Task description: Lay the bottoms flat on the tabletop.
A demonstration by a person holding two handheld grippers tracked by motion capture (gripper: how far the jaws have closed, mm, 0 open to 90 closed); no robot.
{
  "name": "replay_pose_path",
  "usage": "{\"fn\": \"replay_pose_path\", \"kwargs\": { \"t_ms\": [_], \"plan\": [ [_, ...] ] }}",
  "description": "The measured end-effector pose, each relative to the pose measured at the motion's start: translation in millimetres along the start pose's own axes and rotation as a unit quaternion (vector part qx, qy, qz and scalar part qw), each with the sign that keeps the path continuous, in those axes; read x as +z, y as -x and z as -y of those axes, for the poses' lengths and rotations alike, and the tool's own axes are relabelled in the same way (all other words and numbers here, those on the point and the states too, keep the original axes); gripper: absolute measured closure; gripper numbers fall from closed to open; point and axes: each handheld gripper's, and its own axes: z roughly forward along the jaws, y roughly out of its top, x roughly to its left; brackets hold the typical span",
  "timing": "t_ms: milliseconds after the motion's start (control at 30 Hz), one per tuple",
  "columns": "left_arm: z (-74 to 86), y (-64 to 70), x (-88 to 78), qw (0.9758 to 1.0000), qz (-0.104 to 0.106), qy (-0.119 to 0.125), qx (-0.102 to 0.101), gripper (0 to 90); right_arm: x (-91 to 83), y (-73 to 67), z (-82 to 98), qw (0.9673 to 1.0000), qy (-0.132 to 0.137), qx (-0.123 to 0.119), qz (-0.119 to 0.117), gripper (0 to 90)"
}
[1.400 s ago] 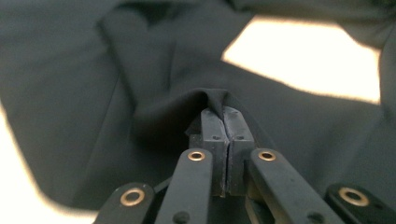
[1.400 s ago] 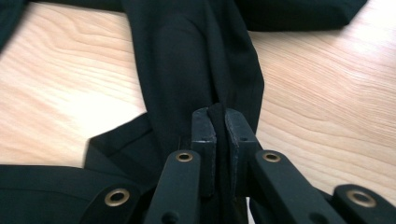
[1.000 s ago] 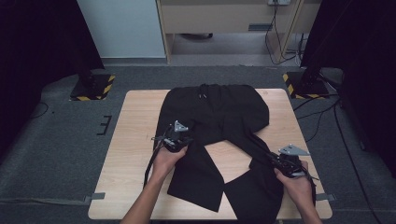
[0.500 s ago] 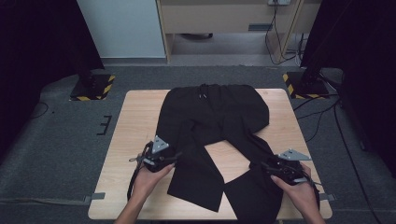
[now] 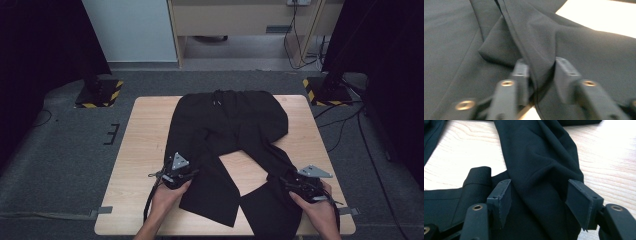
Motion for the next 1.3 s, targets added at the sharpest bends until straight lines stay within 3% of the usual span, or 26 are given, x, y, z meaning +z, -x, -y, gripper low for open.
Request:
{"fn": "replay_pose_path", "kwargs": {
  "t_ms": [67,167,267,333,433,567,733,967,1067,1200,1300],
  "plan": [
    [1.6,2.2,-6.6,0.9999,0.007,-0.011,0.005,85.2,-0.3,0.4,0.4,1.0000,0.002,-0.004,0.002,37.7],
    [10.2,7.2,-23.0,0.9994,0.008,-0.025,0.023,86.3,0.6,-0.8,1.8,0.9999,-0.001,-0.013,0.003,39.1],
    [21.5,11.0,-41.4,0.9988,0.018,-0.038,0.023,86.4,2.0,-2.7,2.4,0.9998,-0.005,-0.022,0.002,40.4],
    [29.4,12.9,-52.0,0.9980,0.017,-0.051,0.032,86.3,2.8,-2.7,2.7,0.9995,-0.007,-0.029,0.007,42.2],
    [42.1,12.4,-66.2,0.9972,0.014,-0.066,0.030,86.3,3.8,-1.4,4.1,0.9996,-0.009,-0.025,0.011,40.0],
    [52.4,5.2,-81.1,0.9959,-0.007,-0.086,0.027,86.3,5.5,0.5,6.2,0.9996,-0.016,-0.018,0.012,39.9],
    [57.9,-11.2,-89.8,0.9951,-0.037,-0.091,0.008,86.0,5.5,2.0,7.9,0.9993,-0.030,-0.023,0.009,54.6],
    [60.5,-21.3,-94.3,0.9959,-0.043,-0.079,-0.001,83.9,2.1,9.1,10.3,0.9992,-0.035,-0.018,-0.007,86.3],
    [62.0,-25.5,-94.1,0.9953,-0.051,-0.082,0.000,82.5,-1.8,13.1,10.2,0.9990,-0.038,-0.023,-0.006,87.3],
    [67.7,-36.1,-93.0,0.9946,-0.063,-0.080,-0.018,76.4,-10.2,23.0,11.7,0.9984,-0.040,-0.024,0.031,87.0],
    [67.5,-39.0,-95.9,0.9945,-0.072,-0.070,-0.028,68.5,-16.2,26.9,11.9,0.9984,-0.037,-0.014,0.041,82.8]
  ]
}}
